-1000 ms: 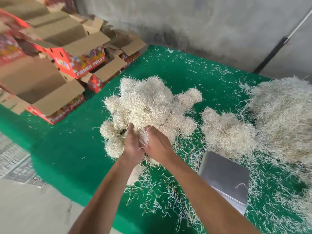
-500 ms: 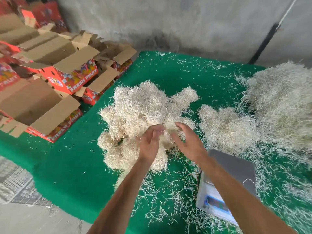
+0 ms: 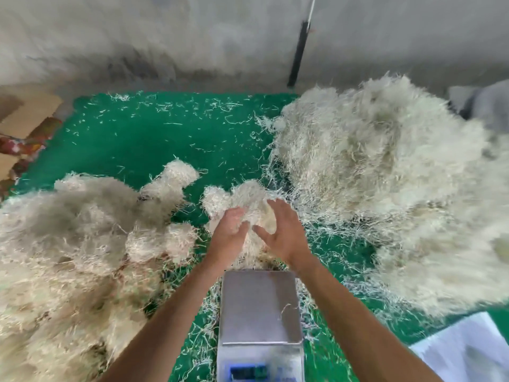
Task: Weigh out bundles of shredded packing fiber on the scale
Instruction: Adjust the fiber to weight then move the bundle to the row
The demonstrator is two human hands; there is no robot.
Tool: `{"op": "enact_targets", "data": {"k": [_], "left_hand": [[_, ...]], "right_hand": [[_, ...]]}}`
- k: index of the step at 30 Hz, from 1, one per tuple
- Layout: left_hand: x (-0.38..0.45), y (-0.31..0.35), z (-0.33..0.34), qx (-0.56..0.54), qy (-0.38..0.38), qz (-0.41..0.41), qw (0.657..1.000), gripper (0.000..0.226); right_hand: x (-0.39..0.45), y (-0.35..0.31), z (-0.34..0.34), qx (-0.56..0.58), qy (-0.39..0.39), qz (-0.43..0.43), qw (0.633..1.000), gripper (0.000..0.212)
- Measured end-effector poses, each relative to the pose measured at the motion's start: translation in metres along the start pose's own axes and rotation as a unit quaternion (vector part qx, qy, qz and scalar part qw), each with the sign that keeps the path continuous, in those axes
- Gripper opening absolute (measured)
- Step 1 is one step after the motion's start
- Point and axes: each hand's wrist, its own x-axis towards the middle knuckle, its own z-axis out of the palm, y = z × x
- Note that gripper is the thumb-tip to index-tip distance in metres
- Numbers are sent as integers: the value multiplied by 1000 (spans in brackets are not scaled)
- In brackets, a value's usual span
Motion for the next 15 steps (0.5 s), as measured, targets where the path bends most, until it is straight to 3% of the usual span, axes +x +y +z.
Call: {"op": "enact_targets", "data": {"k": [6, 9, 12, 15], "left_hand": [[57, -27, 25, -17, -67, -48, 996, 51], [65, -39, 27, -20, -97, -43, 994, 61], [67, -47, 31, 37, -124, -26, 991, 85], [68, -47, 43, 134, -70, -58, 987, 99]], "right_hand": [[45, 19, 45, 37, -79, 83, 993, 105], [56, 31, 52, 102, -96, 127, 982, 88], [72, 36, 37, 141, -59, 141, 978, 67], [92, 23, 7, 195, -21, 123, 973, 74]]}}
